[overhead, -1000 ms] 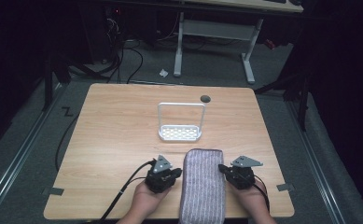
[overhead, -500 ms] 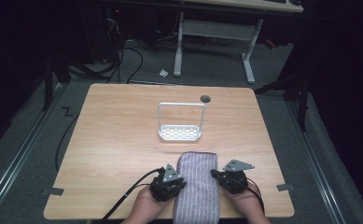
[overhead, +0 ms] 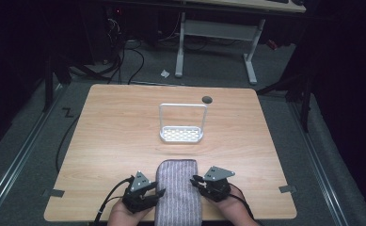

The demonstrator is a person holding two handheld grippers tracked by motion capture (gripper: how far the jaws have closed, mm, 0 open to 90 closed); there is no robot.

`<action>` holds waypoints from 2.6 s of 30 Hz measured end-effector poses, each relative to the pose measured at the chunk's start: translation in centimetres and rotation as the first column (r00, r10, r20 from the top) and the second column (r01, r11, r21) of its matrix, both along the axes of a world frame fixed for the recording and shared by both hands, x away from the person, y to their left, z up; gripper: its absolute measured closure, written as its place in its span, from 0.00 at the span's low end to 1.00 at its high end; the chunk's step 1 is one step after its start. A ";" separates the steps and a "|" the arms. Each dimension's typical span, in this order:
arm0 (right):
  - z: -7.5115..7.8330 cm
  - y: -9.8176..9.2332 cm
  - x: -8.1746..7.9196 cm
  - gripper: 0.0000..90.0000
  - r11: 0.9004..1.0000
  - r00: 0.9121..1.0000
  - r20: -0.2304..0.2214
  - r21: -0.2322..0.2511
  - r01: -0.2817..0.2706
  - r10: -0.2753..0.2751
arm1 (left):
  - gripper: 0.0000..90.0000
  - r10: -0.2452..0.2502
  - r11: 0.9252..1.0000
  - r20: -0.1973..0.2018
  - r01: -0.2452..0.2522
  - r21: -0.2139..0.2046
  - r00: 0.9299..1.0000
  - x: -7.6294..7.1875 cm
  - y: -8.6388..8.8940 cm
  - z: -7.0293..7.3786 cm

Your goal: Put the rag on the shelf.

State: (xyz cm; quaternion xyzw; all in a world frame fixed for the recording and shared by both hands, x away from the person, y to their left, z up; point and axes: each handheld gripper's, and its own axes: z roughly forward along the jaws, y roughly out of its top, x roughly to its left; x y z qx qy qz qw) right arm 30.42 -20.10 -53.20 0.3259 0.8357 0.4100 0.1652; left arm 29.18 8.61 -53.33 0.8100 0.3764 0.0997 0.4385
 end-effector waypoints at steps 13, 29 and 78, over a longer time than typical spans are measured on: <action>0.4 -3.7 0.0 0.75 0.993 0.992 0.047 0.030 0.114 -0.115 | 0.45 0.103 0.995 -0.014 -0.103 -0.006 0.995 6.8 -1.3 0.6; 0.8 0.5 3.6 0.60 0.978 0.979 -0.024 0.048 0.205 -0.204 | 0.70 0.120 0.993 -0.054 -0.120 -0.010 0.991 6.6 -2.2 -0.7; 2.4 0.6 0.6 0.92 0.971 0.961 0.171 0.139 0.194 -0.217 | 0.88 0.149 0.981 0.168 -0.124 -0.150 0.974 3.1 -3.3 1.8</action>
